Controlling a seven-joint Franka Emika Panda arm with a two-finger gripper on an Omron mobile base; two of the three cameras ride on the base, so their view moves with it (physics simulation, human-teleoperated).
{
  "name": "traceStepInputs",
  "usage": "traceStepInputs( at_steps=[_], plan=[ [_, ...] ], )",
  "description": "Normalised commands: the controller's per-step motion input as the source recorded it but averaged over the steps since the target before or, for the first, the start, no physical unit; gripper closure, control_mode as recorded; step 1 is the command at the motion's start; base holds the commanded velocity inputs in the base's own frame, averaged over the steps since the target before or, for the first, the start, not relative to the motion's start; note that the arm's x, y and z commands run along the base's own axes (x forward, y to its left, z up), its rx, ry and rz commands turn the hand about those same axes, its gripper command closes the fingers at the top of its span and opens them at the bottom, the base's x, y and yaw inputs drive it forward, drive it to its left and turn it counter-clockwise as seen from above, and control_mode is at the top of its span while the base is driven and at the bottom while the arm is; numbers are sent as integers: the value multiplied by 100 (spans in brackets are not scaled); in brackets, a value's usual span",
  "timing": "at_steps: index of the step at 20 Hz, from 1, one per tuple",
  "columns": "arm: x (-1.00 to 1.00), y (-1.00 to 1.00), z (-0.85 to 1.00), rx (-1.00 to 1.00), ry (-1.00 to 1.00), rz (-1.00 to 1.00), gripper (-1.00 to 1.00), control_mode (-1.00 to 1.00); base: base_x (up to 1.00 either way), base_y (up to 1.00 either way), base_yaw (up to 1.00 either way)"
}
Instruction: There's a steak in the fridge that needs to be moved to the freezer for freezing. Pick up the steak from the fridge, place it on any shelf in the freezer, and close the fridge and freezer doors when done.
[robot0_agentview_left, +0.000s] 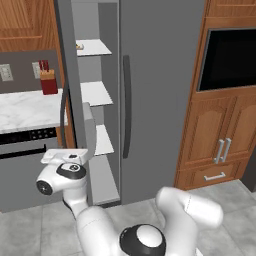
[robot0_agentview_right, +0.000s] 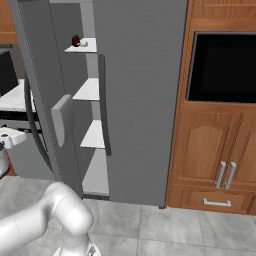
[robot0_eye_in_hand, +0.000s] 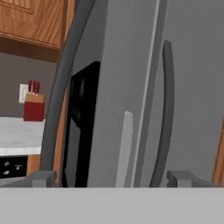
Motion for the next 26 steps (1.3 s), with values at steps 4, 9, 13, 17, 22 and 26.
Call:
traceStepInputs(
  at_steps=[4,9,13,17,22,26],
  plan=[
    [34,0,-18,0,0,0,-100,-100,0,0,0],
    [46,0,-15,0,0,0,-100,-100,0,0,0],
    [36,0,-18,0,0,0,-100,-100,0,0,0],
    [22,20,-31,0,0,0,-100,-100,0,0,0],
    [23,29,-28,0,0,0,-100,-100,0,0,0],
    [44,19,-15,0,0,0,-100,-100,0,0,0]
  ],
)
